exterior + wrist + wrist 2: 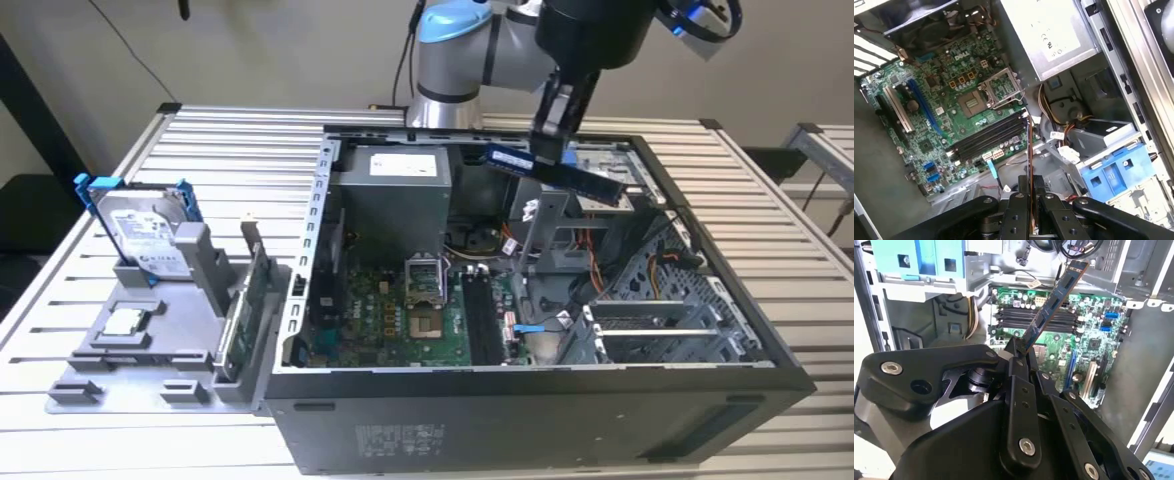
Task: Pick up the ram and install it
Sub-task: 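Insert the ram into the slot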
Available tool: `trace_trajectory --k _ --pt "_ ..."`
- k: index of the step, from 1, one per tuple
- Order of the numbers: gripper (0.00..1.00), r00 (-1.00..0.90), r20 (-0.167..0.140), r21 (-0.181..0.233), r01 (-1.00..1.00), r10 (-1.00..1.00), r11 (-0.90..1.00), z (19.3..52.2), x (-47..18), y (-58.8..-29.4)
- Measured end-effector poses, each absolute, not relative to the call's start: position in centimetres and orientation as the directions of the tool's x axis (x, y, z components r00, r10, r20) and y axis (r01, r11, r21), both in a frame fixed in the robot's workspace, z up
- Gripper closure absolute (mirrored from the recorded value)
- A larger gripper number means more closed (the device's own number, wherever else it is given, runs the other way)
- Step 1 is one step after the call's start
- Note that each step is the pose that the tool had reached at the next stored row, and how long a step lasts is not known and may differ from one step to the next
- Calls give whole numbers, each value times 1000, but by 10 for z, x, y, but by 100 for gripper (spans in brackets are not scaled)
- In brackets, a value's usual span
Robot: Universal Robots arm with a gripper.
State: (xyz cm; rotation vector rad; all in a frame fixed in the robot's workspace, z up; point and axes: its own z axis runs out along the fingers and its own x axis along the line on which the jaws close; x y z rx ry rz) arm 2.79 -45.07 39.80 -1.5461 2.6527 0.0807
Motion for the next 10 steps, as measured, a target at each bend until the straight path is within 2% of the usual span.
trace_trajectory --k 10 --pt "85 -591 -87 10 -806 -802 592 395 28 -451"
